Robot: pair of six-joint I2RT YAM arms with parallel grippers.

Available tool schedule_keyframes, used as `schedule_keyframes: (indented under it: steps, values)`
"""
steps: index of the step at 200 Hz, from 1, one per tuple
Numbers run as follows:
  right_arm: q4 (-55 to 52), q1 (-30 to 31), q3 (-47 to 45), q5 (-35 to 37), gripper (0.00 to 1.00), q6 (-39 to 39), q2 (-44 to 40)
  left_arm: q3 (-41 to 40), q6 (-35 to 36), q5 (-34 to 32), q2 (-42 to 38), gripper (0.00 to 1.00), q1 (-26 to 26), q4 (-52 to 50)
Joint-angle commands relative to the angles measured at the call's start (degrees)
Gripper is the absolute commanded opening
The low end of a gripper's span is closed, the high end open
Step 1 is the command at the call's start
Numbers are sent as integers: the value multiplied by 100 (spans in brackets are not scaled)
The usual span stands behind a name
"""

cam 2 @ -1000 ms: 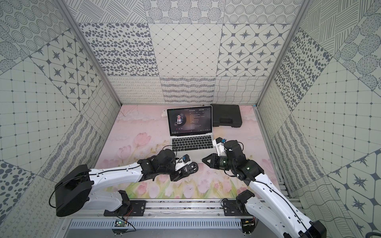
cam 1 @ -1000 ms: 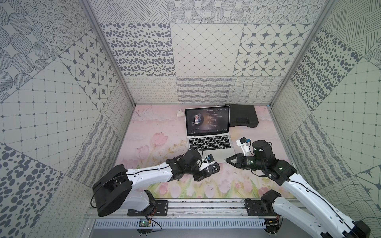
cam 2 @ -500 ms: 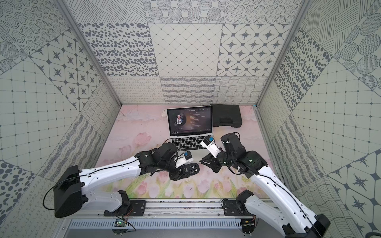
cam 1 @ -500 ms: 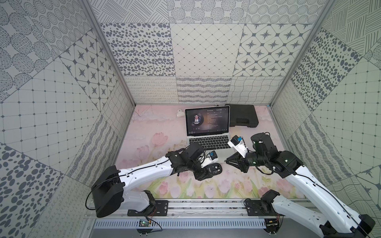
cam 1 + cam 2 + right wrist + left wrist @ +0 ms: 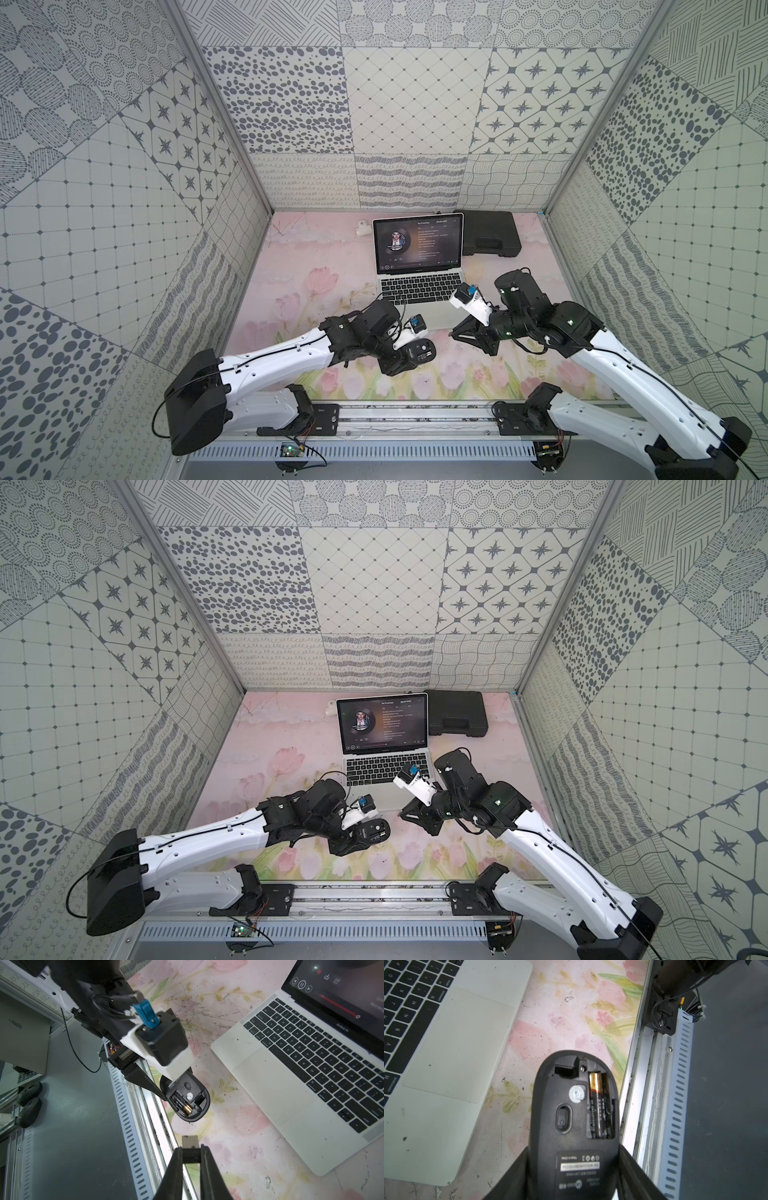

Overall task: Remove the wireless mouse receiver from the laptop
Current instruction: Insert the USB plug into the mouse.

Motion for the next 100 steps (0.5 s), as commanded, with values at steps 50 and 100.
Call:
schedule_keyframes:
  steps: [50, 100]
  values:
    - [526, 85, -394, -91, 9, 141, -179, 1020, -36, -409, 1263, 0, -258, -1260]
    - [1007, 183, -596, 126, 8, 323, -333, 1589, 66, -418, 1226, 0, -173, -2254]
